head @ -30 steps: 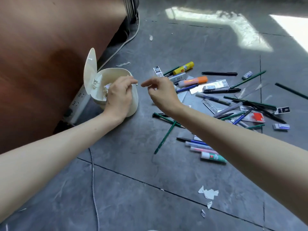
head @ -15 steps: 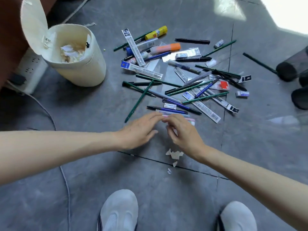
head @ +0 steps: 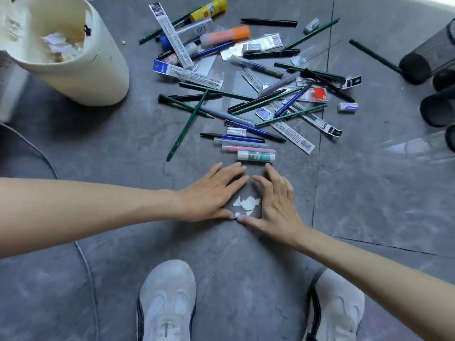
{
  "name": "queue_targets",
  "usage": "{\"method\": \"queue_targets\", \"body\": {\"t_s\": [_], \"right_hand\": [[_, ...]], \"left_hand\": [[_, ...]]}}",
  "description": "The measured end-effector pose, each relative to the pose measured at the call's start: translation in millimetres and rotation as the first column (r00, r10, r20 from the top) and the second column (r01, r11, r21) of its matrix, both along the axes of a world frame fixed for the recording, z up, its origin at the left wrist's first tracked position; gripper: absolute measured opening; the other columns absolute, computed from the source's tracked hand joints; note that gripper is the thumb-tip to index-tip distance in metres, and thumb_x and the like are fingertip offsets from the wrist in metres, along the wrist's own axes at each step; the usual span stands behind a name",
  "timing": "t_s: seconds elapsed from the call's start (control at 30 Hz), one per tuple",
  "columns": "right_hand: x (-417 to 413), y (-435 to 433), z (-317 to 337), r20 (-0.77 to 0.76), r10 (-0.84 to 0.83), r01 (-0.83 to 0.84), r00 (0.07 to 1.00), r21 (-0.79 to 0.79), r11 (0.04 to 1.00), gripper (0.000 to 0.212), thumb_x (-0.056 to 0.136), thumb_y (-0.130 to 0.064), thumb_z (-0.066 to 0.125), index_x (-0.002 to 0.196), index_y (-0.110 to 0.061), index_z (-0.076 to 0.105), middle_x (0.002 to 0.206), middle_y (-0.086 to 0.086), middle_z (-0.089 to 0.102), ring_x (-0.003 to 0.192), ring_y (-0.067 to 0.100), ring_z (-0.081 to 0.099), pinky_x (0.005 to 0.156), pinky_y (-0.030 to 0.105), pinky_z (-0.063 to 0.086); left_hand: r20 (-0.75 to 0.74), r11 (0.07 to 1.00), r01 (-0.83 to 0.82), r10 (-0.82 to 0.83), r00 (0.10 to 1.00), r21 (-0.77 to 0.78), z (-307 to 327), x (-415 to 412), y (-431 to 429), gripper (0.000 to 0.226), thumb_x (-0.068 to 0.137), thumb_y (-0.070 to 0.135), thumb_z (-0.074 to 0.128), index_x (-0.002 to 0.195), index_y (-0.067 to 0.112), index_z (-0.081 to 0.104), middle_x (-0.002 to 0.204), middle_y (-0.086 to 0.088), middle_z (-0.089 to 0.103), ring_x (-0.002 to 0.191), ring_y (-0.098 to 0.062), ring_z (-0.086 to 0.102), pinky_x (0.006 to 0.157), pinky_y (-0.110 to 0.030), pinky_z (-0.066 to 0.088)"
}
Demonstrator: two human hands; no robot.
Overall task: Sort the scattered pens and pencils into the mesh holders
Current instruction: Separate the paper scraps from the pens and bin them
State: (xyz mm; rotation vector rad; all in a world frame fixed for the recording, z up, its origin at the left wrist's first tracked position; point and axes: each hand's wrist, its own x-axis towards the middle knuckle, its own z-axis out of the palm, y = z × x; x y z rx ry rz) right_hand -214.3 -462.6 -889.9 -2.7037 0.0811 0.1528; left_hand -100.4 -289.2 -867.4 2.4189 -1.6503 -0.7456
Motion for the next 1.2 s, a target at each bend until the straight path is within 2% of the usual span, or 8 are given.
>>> {"method": "queue_targets", "body": {"t_s": [0.13,0.23,0.3,0.4,0.6,0.7,0.97,1.2], "right_hand": [[8.6,-11.3,1.8,0.061,-0.029,0.028,0.998,0.014,1.000,0.078,0.072,-0.066,0.053,0.129,-0.016,0.034,0.143,0.016,0.028,0.134,0.025,0.024,0.106,0.038,0.015],[5.4,-21.6,6.9,0.070,0.021,-0.022,0.997,0.012,1.000,0.066,0.070,-0.065,0.055,0.117,-0.021,0.043,0.123,0.003,0.033,0.115,0.022,0.034,0.094,0.029,0.020],[3.5,-26.0,8.7,0.064,0.038,-0.038,0.997,0.001,0.999,0.056,0.069,-0.062,0.060,0.106,-0.020,0.054,0.108,0.002,0.039,0.100,0.019,0.037,0.081,0.023,0.018],[5.8,-23.4,7.2,0.038,0.030,-0.032,0.999,0.059,0.998,0.041,0.069,-0.046,0.070,0.096,-0.017,0.061,0.093,0.002,0.049,0.087,0.016,0.040,0.071,0.023,0.016],[14.7,-7.4,7.5,-0.061,-0.059,0.070,0.996,0.207,0.976,0.021,0.075,-0.017,0.076,0.087,-0.011,0.060,0.081,-0.006,0.045,0.080,0.022,0.048,0.072,0.024,0.025],[16.4,-6.4,10.4,-0.113,-0.129,0.155,0.985,0.266,0.951,0.022,0.073,-0.015,0.077,0.082,-0.011,0.058,0.074,-0.016,0.038,0.076,0.013,0.042,0.068,0.020,0.027],[20.1,-0.6,17.4,-0.192,-0.164,0.220,0.968,0.324,0.920,0.028,0.073,-0.009,0.077,0.072,-0.019,0.051,0.064,-0.008,0.053,0.059,0.008,0.048,0.059,0.020,0.037],[18.6,-2.3,23.5,-0.211,-0.098,0.167,0.973,0.340,0.926,0.023,0.074,-0.014,0.077,0.093,-0.011,0.065,0.058,-0.011,0.049,0.056,0.001,0.051,0.058,0.009,0.035]], "left_hand": [[-0.014,0.990,-0.031,0.029,0.999,-0.136,2.0,5.4,-1.8,0.069,0.081,0.043,0.067,0.136,0.011,0.040,0.143,-0.015,0.030,0.136,-0.030,0.024,0.114,-0.033,0.007],[-0.002,0.981,-0.045,0.045,0.999,-0.188,3.6,9.5,0.8,0.046,0.073,0.034,0.076,0.109,0.013,0.055,0.113,-0.009,0.048,0.101,-0.027,0.046,0.091,-0.034,0.035],[0.023,0.981,-0.064,0.069,0.997,-0.180,2.4,9.4,2.7,0.039,0.072,0.032,0.077,0.101,0.015,0.056,0.102,-0.006,0.049,0.089,-0.024,0.046,0.078,-0.031,0.033],[-0.009,0.986,-0.093,0.092,0.996,-0.136,1.7,6.0,-1.5,0.039,0.078,0.036,0.071,0.106,0.017,0.054,0.101,-0.003,0.050,0.092,-0.021,0.047,0.077,-0.028,0.027],[-0.106,0.983,-0.160,0.150,0.983,-0.089,3.7,-0.6,-24.9,0.035,0.082,0.039,0.066,0.106,0.017,0.050,0.099,0.002,0.051,0.094,-0.017,0.048,0.079,-0.024,0.022],[-0.114,0.977,-0.208,0.202,0.973,-0.046,3.7,-2.5,-30.0,0.028,0.083,0.035,0.066,0.100,0.019,0.052,0.098,0.003,0.050,0.097,-0.017,0.048,0.080,-0.024,0.022],[-0.131,0.964,-0.265,0.264,0.956,0.003,5.7,-6.3,-32.8,0.017,0.085,0.035,0.062,0.083,0.025,0.049,0.091,0.006,0.045,0.099,-0.017,0.047,0.075,-0.024,0.019],[-0.153,0.958,-0.287,0.281,0.947,-0.014,5.7,-7.5,-32.3,0.012,0.085,0.031,0.062,0.088,0.022,0.055,0.091,0.007,0.045,0.098,-0.016,0.047,0.076,-0.023,0.019]]}}
